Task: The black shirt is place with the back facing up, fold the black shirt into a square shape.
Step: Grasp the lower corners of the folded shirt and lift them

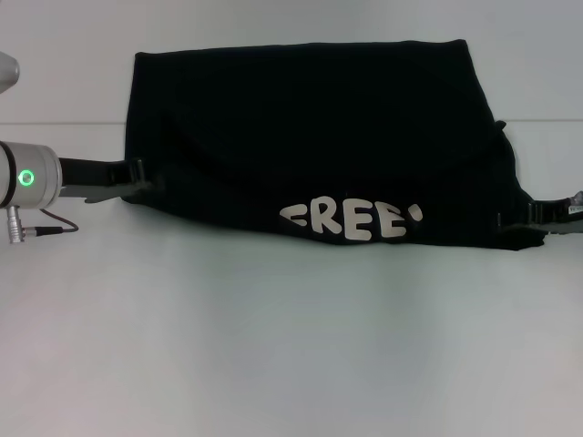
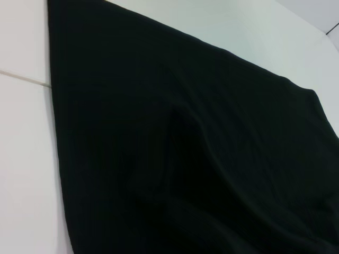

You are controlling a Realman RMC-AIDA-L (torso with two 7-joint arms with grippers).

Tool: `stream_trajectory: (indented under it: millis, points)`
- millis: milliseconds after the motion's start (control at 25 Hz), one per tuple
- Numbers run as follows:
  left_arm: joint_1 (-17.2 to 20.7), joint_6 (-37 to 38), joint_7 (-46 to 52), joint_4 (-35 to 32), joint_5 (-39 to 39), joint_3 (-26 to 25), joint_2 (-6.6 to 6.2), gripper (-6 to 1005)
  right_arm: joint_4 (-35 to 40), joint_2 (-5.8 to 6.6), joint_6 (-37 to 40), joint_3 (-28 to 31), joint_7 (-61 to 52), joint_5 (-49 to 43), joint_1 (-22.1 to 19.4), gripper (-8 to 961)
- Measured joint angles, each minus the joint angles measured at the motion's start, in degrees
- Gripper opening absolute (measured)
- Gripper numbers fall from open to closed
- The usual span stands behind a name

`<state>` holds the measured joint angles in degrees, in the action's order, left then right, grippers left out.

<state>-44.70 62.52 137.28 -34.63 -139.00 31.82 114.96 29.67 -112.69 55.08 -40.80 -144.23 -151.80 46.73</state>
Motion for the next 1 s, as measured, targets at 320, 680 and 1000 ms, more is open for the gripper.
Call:
stream_trajectory:
  millis: [320,680,1000]
  points:
    - [-0.23,0.11,0.00,0.00,0.13,0.00,0.00,-1,-0.13,0.32,0.05,0.38,-0.09,-0.18,-0.16,636]
    - [-0.04,0.99,0.00,-0.23,0.13,0.04,-0.01,-1,0.86,0.76,1.45,0.63,-0.09,0.11,-0.42,163]
    - [-0.38,8.55,-1.04,-0.48,0.08,0.07,-1.00,-2,6.30,1.30,8.33,3.31,0.95,2.16,-3.35,87]
